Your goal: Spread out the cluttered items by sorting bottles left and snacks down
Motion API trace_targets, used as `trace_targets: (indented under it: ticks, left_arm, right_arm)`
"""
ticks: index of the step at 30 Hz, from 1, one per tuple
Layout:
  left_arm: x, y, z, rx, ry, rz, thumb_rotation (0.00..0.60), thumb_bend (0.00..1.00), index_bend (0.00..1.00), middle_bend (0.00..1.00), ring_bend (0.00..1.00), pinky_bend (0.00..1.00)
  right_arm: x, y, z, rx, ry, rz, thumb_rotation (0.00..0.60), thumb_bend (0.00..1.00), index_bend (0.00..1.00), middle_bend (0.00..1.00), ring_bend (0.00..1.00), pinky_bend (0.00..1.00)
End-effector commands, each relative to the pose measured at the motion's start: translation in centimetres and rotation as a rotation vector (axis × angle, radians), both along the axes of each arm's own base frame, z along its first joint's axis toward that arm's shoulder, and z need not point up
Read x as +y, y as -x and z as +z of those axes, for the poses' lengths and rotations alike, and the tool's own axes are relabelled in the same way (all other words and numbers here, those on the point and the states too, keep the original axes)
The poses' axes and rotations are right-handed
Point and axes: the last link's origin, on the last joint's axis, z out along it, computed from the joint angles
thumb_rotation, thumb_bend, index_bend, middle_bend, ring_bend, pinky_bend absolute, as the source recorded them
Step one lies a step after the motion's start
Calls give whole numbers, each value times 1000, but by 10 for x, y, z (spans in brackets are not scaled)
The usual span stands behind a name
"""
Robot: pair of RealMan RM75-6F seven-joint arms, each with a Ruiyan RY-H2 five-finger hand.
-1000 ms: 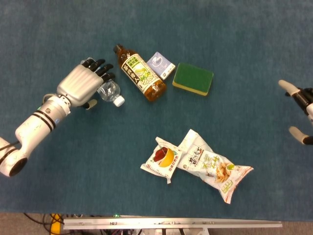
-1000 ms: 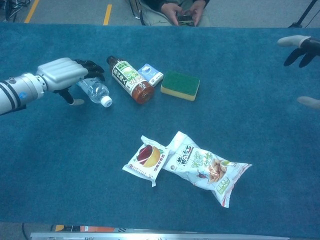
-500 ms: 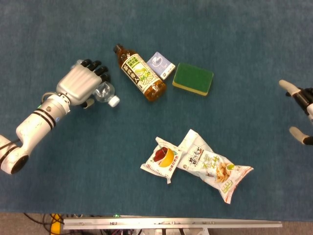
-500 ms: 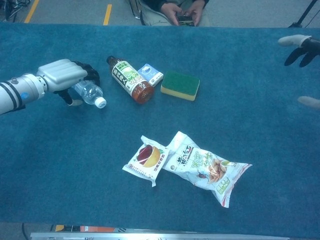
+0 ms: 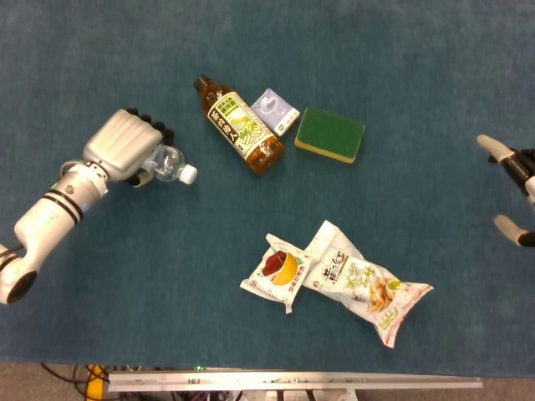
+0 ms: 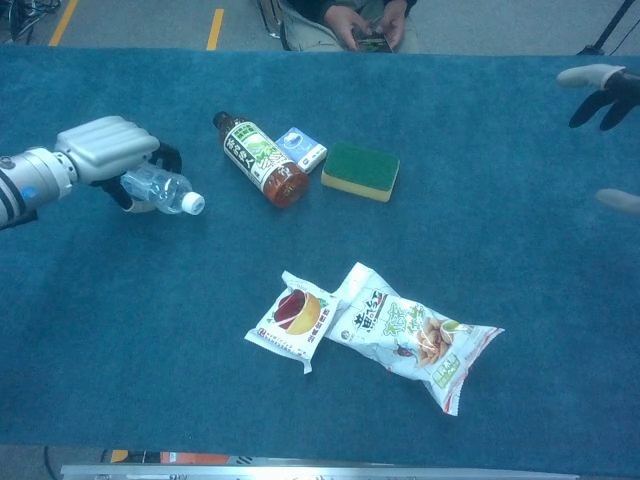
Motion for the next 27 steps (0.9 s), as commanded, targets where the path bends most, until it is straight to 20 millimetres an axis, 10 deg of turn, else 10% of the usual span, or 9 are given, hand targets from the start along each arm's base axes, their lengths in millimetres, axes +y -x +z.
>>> trace_targets:
  ticks: [1,17,27]
  left_arm:
    - [-5,4,7,-4,-14,-2,600,256,421,497,402,445]
    - [-64,46,66,16,-86,41,600,256,421,489,402,442]
    - [-109,55,65,29,-58,67,600,256,410,483,398,442]
  right_arm:
    - [0,0,0,-2,-1,0,600,221,0,307,308,515]
    - [-3,-2,-3,-16,-8,18,600,220,0,307,308,514]
    - [-5,-3,-4,-22,-17,25,600,220,0,307,308,514]
